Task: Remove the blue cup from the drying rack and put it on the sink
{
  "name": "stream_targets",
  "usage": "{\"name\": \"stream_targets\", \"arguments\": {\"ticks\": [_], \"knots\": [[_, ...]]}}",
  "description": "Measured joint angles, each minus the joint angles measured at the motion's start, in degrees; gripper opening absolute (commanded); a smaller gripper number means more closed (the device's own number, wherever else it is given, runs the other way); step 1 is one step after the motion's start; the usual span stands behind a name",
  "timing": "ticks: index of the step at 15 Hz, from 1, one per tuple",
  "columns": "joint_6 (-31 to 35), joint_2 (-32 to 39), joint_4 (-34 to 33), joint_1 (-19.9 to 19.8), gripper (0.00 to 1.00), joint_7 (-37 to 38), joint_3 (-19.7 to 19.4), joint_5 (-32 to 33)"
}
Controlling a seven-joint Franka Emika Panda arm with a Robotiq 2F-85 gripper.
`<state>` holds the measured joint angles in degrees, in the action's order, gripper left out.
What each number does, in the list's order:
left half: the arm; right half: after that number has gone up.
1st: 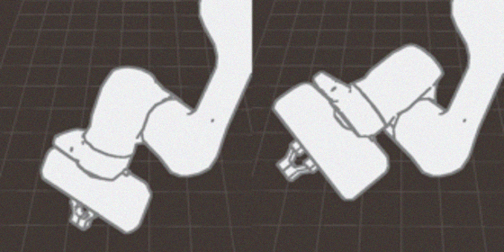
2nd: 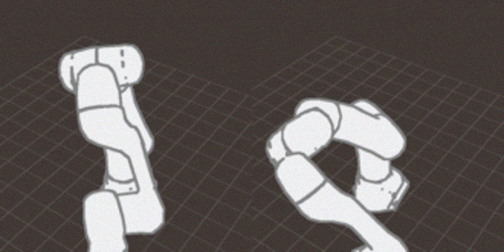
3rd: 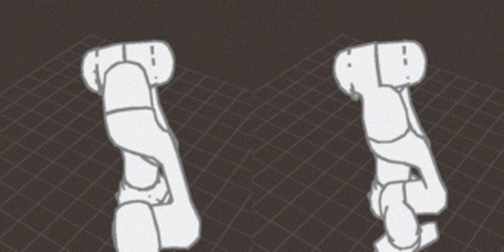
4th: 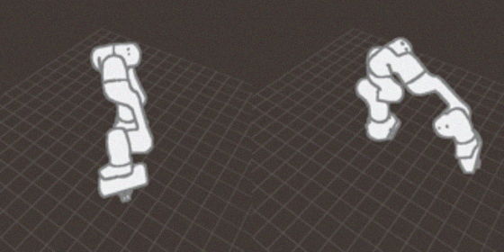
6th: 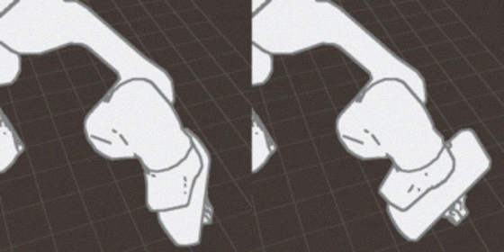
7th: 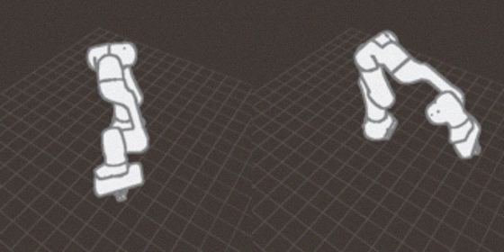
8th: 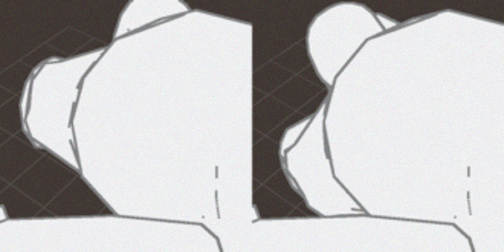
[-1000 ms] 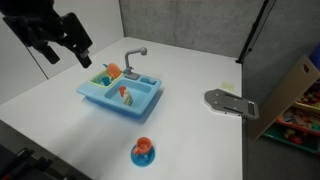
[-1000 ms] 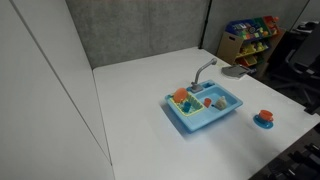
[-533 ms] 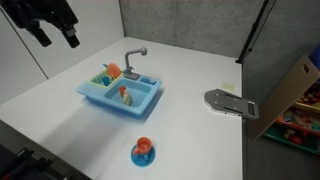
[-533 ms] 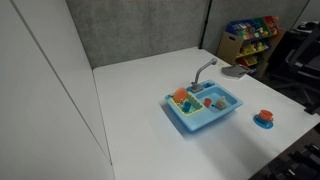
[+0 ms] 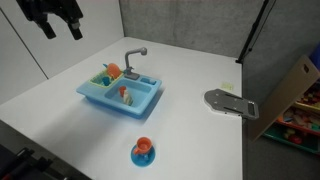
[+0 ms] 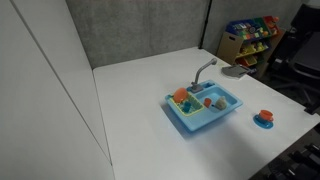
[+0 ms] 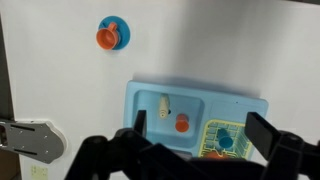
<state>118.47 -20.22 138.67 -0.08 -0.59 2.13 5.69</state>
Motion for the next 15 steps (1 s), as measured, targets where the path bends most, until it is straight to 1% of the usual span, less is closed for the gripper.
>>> {"name": "stream_targets", "arguments": {"ticks": [7, 12, 15], "knots": [[-0.2, 9.9, -8.2, 2.1, 1.00, 0.2, 0.7, -2.0], [2.7, 16.3, -12.4, 3.1, 1.00, 1.2, 1.3, -2.2], [4.5, 20.1, -14.6, 3.5, 1.00, 2.1, 1.5, -3.5]]}}
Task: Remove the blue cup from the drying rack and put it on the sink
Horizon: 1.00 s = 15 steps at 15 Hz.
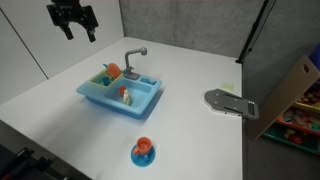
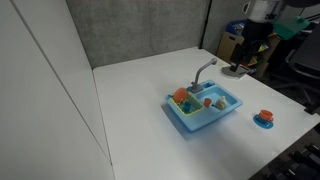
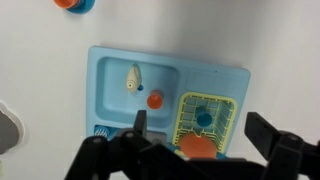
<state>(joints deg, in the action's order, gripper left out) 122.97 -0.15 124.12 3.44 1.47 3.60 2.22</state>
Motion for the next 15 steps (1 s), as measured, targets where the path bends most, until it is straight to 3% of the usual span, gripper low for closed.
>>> {"name": "stream_targets", "arguments": {"ticks": [7, 15], "knots": [[1.9, 7.4, -4.2, 1.1, 1.00, 6.3, 0.2, 0.5], [1.9, 8.0, -4.3, 1.2, 1.00, 6.5, 0.2, 0.6]]}}
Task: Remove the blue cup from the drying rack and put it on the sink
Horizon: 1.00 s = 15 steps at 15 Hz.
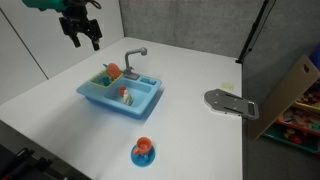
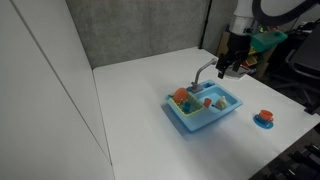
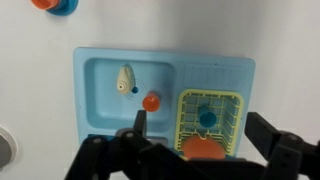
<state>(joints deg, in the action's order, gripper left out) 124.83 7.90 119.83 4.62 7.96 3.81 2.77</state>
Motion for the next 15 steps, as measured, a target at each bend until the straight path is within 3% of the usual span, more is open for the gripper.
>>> {"name": "stream_targets", "arguments": {"ticks": [5, 15], "knots": [[0.0, 1.7, -0.8, 0.6, 1.00, -0.2, 0.3, 0.0], [-0.8, 14.6, -11.0, 3.6, 1.00, -0.1, 0.5, 0.2]]}}
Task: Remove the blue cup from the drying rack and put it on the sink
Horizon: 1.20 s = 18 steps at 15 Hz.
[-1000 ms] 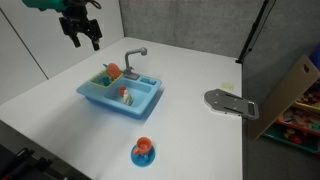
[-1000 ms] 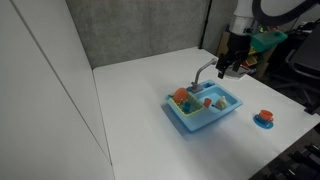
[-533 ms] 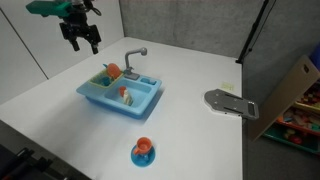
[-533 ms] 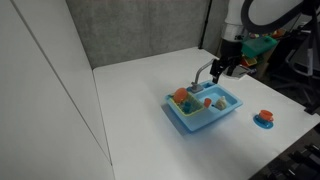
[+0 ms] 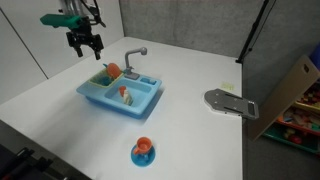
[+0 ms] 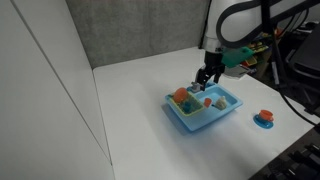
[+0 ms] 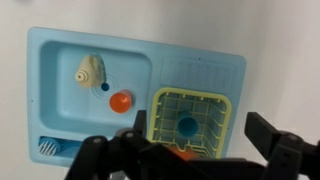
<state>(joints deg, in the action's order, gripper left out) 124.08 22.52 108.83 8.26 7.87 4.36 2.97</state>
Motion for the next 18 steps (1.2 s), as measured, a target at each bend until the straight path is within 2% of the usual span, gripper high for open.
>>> {"name": "stream_targets", "arguments": {"ticks": [5, 14, 18], "knots": [[1.4, 4.6, -3.4, 0.0, 1.00, -0.3, -0.1, 0.0], [11.5, 11.9, -3.7, -0.2, 1.00, -4.1, -0.7, 0.0], [11.7, 15.3, -5.6, -0.2, 1.00, -5.1, -1.0, 0.4]]}}
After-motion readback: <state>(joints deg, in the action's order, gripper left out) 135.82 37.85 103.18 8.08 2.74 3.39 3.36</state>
